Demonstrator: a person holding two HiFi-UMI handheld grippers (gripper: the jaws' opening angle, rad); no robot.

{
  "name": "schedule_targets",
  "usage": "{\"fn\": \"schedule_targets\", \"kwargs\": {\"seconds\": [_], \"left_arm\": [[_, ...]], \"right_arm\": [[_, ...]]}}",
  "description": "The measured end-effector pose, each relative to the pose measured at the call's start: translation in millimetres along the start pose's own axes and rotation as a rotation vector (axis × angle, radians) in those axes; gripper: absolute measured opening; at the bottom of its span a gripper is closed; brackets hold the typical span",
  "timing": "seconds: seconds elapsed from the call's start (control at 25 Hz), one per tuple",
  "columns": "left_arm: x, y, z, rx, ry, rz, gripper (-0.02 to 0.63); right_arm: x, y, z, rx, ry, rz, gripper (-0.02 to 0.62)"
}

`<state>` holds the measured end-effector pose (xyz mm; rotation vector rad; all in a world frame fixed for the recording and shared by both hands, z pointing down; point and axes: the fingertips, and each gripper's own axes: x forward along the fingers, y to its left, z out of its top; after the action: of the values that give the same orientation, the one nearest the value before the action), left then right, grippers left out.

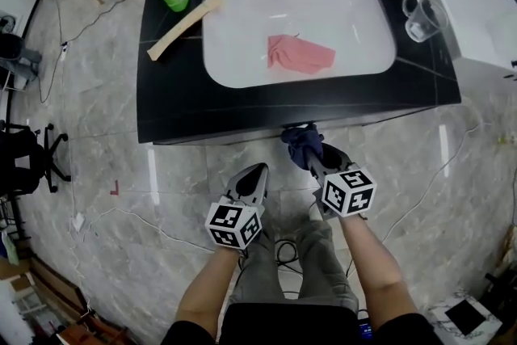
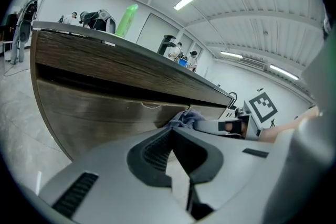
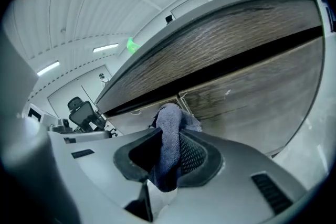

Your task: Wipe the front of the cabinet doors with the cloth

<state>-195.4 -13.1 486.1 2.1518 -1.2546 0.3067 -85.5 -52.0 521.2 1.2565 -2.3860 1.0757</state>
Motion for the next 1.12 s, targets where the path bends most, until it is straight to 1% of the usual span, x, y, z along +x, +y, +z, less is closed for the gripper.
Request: {"fn": "schedule_targets", "kwargs": {"seconds": [0.08,0.24,0.44,0.68,0.92,1.12], "left_arm": [[-6,6,-2,-0.012,-0.005,0.011,0.009],[-23,28,-9,-0.079,-0.017,0.036,0.008],[-54,67,-17,-0.079,-0.018,0.068,0.008],[-89,116,-33,-0.075,0.010,0.124,0.009],[-115,157,-40,-0.084,0.017,0.142,0.009],[-132,188,-46,-0.093,0.016,0.167,0.008]], "right_arm": [[-1,13,-8,-0.007,0.015,0.027,0.089],[7,39,-30,-0.025,0.062,0.060,0.089],[33,83,-51,-0.026,0.092,0.104,0.089],[68,128,-73,-0.035,0.131,0.145,0.089],[106,170,-88,-0.050,0.158,0.184,0.089],[139,197,-101,-0.065,0.185,0.201,0.089]]}}
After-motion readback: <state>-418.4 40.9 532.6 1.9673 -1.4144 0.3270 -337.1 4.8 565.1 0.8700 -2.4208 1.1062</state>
